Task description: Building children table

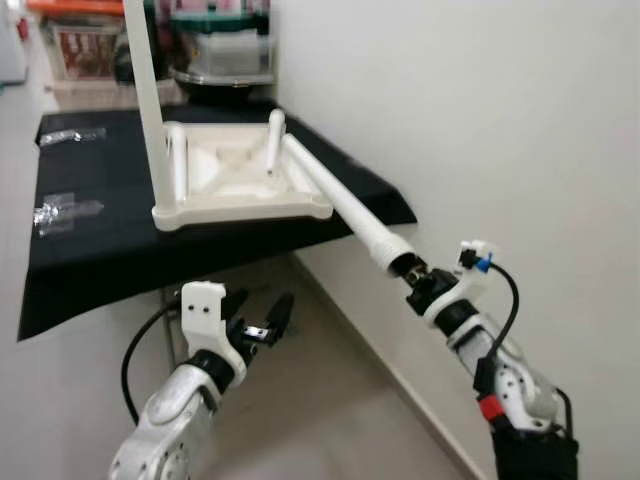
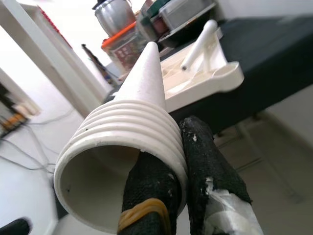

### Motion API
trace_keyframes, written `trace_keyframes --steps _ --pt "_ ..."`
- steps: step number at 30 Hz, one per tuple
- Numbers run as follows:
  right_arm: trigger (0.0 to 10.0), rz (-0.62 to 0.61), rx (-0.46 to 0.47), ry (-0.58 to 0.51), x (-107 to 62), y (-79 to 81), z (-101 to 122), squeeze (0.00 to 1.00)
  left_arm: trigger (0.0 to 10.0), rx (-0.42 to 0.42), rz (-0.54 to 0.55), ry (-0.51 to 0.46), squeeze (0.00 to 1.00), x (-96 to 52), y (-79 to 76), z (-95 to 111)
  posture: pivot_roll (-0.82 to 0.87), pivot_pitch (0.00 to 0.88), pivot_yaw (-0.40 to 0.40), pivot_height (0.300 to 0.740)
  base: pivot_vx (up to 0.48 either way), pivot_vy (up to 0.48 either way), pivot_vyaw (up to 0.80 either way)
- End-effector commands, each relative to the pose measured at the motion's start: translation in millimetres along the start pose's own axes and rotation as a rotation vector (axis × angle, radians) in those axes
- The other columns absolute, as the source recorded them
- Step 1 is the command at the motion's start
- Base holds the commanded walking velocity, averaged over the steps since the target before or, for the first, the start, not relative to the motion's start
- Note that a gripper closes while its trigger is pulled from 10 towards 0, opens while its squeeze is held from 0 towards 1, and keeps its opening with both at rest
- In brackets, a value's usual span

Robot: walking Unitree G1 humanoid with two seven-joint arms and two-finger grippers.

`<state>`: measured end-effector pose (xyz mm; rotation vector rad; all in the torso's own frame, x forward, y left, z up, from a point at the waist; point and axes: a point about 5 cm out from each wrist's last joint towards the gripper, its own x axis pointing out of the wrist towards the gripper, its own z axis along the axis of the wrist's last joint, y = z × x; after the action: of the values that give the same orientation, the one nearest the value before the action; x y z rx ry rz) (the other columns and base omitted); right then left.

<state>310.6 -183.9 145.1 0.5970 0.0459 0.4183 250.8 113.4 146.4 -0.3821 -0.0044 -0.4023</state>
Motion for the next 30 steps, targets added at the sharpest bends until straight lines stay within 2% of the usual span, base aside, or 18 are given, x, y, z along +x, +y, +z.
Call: trace_keyframes --steps 1,7,8,9,11,12,13,14,15,17,19,24,26,28,30 --pt "10.0 0.07 0.032 -0.018 -1.8 5.0 5.4 0.0 10.0 -0.067 0.016 -0.018 0.0 4.1 3.6 6.8 0.06 0.041 -0.097 0.74 0.0 0.0 0.0" --pt "10.0 0.139 0.037 0.017 -3.8 12.8 -0.8 0.0 10.0 -0.159 -0.022 -0.062 0.0 13.8 1.5 19.6 0.06 0.045 -0.093 0.74 0.0 0.0 0.0" --pt "10.0 0.164 0.053 0.021 -4.5 16.5 -2.4 0.0 10.0 -0.213 -0.042 -0.104 0.0 19.6 2.0 30.2 0.06 0.044 -0.087 0.74 0.0 0.0 0.0" --pt "10.0 0.164 0.053 0.021 -4.5 16.5 -2.4 0.0 10.0 -0.213 -0.042 -0.104 0.0 19.6 2.0 30.2 0.06 0.044 -0.087 0.74 0.0 0.0 0.0" --pt "10.0 0.218 0.101 0.011 -6.2 22.8 -1.2 0.0 10.0 -0.331 -0.078 -0.15 0.0 26.1 6.1 44.1 0.06 0.053 -0.082 0.74 0.0 0.0 0.0" --pt "10.0 0.218 0.101 0.011 -6.2 22.8 -1.2 0.0 10.0 -0.331 -0.078 -0.15 0.0 26.1 6.1 44.1 0.06 0.053 -0.082 0.74 0.0 0.0 0.0" --pt "10.0 0.236 0.119 0.005 -7.2 24.2 0.5 0.0 10.0 -0.373 -0.091 -0.166 0.0 26.6 8.3 48.3 0.06 0.053 -0.082 0.74 0.0 0.0 0.0" --pt "10.0 0.236 0.119 0.005 -7.2 24.2 0.5 0.0 10.0 -0.373 -0.091 -0.166 0.0 26.6 8.3 48.3 0.06 0.053 -0.082 0.74 0.0 0.0 0.0" --pt "10.0 0.27 0.135 0.01 -9.6 25.9 2.3 0.0 10.0 -0.421 -0.12 -0.179 0.0 25.6 9.6 52.4 0.06 0.058 -0.083 0.74 0.0 0.0 0.0" --pt "10.0 0.292 0.144 0.015 -11.4 27.0 3.3 0.0 10.0 -0.45 -0.14 -0.189 0.0 24.7 10.3 55.3 0.06 0.058 -0.083 0.74 0.0 0.0 0.0" --pt "10.0 0.366 0.142 0.03 -21.0 28.8 6.3 0.0 10.0 -0.506 -0.181 -0.184 0.0 19.0 13.8 58.4 0.07 0.061 -0.082 0.74 0.0 0.0 0.0" --pt "10.0 0.403 0.166 0.047 -29.5 24.9 9.5 0.0 10.0 -0.519 -0.226 -0.131 0.0 8.9 12.2 48.9 0.06 0.059 -0.085 0.74 0.0 0.0 0.0" --pt "10.0 0.467 0.144 0.094 -34.9 30.7 6.3 0.0 10.0 -0.515 -0.22 -0.11 0.0 9.2 12.8 44.9 0.06 0.065 -0.085 0.74 0.0 0.0 0.0" --pt "10.0 0.467 0.144 0.094 -34.9 30.7 6.3 0.0 10.0 -0.515 -0.22 -0.11 0.0 9.2 12.8 44.9 0.06 0.065 -0.085 0.74 0.0 0.0 0.0" --pt "10.0 0.519 0.145 0.132 -39.3 36.9 1.7 0.0 10.0 -0.528 -0.24 -0.117 0.0 9.9 13.0 45.7 0.05 0.06 -0.082 0.74 0.0 0.0 0.0"
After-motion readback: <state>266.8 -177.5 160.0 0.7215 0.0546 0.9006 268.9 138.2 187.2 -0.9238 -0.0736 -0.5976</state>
